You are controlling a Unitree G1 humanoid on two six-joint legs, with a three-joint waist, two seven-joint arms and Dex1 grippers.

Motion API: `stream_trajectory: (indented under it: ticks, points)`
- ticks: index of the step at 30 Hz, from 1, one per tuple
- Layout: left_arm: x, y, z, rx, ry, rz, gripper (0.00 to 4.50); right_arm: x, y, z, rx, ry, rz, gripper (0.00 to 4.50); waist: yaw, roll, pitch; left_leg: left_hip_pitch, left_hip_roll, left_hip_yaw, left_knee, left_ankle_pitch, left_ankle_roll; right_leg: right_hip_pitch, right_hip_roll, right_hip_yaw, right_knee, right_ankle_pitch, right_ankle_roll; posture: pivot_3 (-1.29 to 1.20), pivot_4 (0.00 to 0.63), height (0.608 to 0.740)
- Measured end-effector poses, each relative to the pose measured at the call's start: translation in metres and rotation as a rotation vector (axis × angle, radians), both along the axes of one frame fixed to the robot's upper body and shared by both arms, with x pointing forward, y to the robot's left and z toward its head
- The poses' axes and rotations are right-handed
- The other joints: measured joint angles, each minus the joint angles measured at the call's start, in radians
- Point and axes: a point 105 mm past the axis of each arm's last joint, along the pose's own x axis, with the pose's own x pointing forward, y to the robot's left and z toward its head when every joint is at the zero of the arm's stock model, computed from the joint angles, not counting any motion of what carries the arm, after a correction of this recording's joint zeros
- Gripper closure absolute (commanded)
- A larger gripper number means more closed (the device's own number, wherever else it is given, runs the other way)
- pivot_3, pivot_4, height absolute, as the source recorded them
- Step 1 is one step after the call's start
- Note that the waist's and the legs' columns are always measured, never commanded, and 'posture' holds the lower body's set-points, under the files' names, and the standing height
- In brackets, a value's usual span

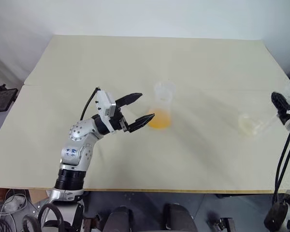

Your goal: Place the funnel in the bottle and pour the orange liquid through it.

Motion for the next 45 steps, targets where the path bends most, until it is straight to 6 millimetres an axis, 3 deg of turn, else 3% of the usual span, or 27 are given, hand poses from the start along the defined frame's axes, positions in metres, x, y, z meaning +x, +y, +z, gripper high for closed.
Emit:
stream_trajectory:
  ticks: [2, 8, 13, 20, 25, 28, 32, 37, 41, 45]
  points:
    - [0.0, 0.001, 0.0, 0.003, -0.001, 0.0, 0.0, -0.002, -0.001, -0.001, -0.004, -0.001, -0.004, 2.05, 0.002, 0.0, 0.0, 0.0, 0.0, 0.0, 0.0, 0.0, 0.0, 0.0, 0.0, 0.0, 0.0, 0.0, 0.0, 0.0, 0.15, 0.74]
    - [0.0, 0.003, 0.0, 0.007, -0.003, 0.004, 0.0, -0.005, -0.001, -0.013, 0.015, 0.024, -0.001, 0.07, 0.005, 0.0, 0.0, -0.001, 0.0, -0.001, 0.001, 0.0, 0.0, 0.0, 0.0, 0.0, 0.0, 0.0, 0.0, 0.0, 0.15, 0.74]
    - [0.001, 0.004, 0.001, 0.009, -0.005, 0.009, 0.0, -0.009, -0.001, -0.003, -0.021, -0.019, -0.005, 0.03, 0.004, 0.0, 0.0, -0.001, 0.0, -0.001, 0.0, 0.0, 0.0, 0.0, 0.0, 0.0, 0.0, 0.0, 0.0, 0.0, 0.15, 0.74]
    - [0.001, 0.005, 0.001, 0.008, -0.005, 0.012, 0.0, -0.027, 0.006, 0.05, -0.111, -0.217, 0.067, 0.03, 0.004, 0.0, 0.0, -0.001, 0.0, -0.001, 0.0, 0.0, 0.0, 0.0, 0.0, 0.0, 0.0, 0.0, 0.0, 0.0, 0.15, 0.74]
    - [0.002, 0.012, 0.002, 0.031, -0.012, 0.033, 0.0, -0.029, 0.013, 0.072, -0.144, -0.313, 0.1, 0.03, 0.004, 0.0, 0.0, 0.0, 0.0, -0.001, 0.0, 0.0, 0.0, 0.0, 0.0, 0.0, 0.0, 0.0, 0.0, 0.0, 0.15, 0.74]
    - [0.003, 0.02, 0.003, 0.05, -0.019, 0.05, 0.0, -0.03, 0.027, 0.086, -0.192, -0.359, 0.17, 0.03, 0.003, 0.0, 0.0, 0.0, 0.0, -0.001, 0.0, 0.0, 0.0, 0.0, 0.0, 0.0, 0.0, 0.0, 0.0, 0.0, 0.15, 0.74]
    - [0.0, 0.038, -0.006, 0.122, 0.0, 0.077, 0.0, -0.036, 0.077, 0.1, -0.295, -0.431, 0.412, 0.03, 0.001, 0.0, 0.0, 0.0, 0.0, -0.001, 0.0, 0.0, 0.0, 0.0, 0.0, 0.0, 0.0, 0.0, 0.0, 0.0, 0.15, 0.74]
    - [0.0, 0.068, -0.02, 0.198, 0.043, 0.131, 0.0, -0.041, 0.133, 0.069, -0.421, -0.332, 0.721, 0.03, 0.008, 0.0, 0.0, -0.001, -0.001, -0.003, 0.001, 0.0, 0.0, 0.001, 0.0, -0.001, 0.0, 0.0, 0.0, 0.0, 0.15, 0.74]
    - [-0.01, 0.091, -0.03, 0.277, 0.059, 0.149, 0.0, -0.054, 0.156, 0.018, -0.538, -0.197, 0.933, 0.03, 0.01, 0.0, 0.0, -0.001, -0.001, -0.004, 0.0, 0.0, 0.0, 0.001, -0.001, -0.002, 0.0, 0.0, 0.0, 0.0, 0.15, 0.74]
    - [-0.016, 0.101, -0.04, 0.308, 0.08, 0.172, 0.0, -0.078, 0.166, -0.028, -0.536, -0.055, 1.143, 0.03, 0.011, 0.0, 0.0, -0.001, -0.001, -0.004, 0.0, 0.0, 0.0, 0.001, -0.001, -0.002, -0.001, 0.0, 0.0, 0.0, 0.15, 0.74]
